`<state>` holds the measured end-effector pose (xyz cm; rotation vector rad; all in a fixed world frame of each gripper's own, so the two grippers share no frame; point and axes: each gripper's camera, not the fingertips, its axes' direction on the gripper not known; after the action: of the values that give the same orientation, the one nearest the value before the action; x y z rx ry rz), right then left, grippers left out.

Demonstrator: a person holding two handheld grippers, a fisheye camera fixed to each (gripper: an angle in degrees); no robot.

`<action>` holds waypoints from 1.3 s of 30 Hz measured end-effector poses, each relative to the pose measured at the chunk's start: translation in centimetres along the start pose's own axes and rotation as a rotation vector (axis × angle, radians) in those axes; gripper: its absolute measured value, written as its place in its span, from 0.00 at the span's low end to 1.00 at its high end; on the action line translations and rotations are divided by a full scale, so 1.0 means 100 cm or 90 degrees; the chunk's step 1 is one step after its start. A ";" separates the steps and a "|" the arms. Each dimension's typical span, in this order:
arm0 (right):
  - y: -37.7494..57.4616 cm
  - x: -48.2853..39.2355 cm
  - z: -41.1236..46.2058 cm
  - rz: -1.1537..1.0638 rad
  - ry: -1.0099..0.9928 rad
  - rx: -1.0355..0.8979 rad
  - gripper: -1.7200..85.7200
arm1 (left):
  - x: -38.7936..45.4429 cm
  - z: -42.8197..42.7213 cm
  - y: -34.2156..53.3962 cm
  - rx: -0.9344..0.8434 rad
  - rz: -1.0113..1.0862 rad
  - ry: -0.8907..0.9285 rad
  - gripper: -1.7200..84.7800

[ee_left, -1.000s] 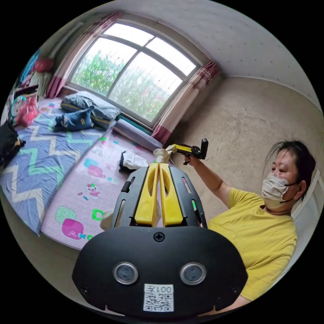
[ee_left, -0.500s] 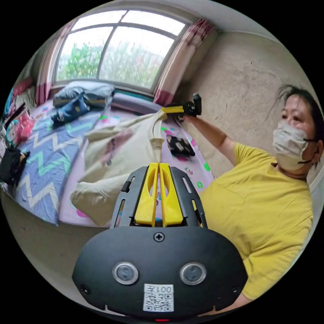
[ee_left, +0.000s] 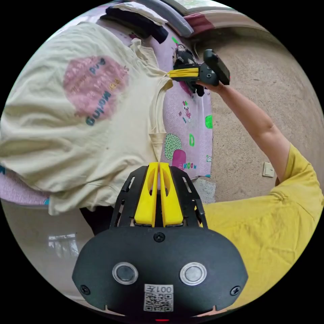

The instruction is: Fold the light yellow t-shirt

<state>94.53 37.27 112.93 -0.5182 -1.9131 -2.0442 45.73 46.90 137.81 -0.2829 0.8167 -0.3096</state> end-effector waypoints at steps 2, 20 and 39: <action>0.044 0.011 0.018 0.109 -0.042 -0.006 0.03 | 0.015 0.004 -0.017 -0.026 0.028 0.029 0.01; 0.316 -0.067 0.049 0.632 -0.478 0.480 0.02 | 0.006 -0.100 -0.071 -0.050 0.025 -0.139 0.00; 0.189 -0.195 0.058 0.892 -0.511 0.209 0.02 | -0.147 -0.265 -0.131 -0.148 0.129 -0.401 0.05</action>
<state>120.74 41.06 121.34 -2.0102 -1.2953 -0.6004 14.36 37.05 135.12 -0.4806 0.2510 0.0721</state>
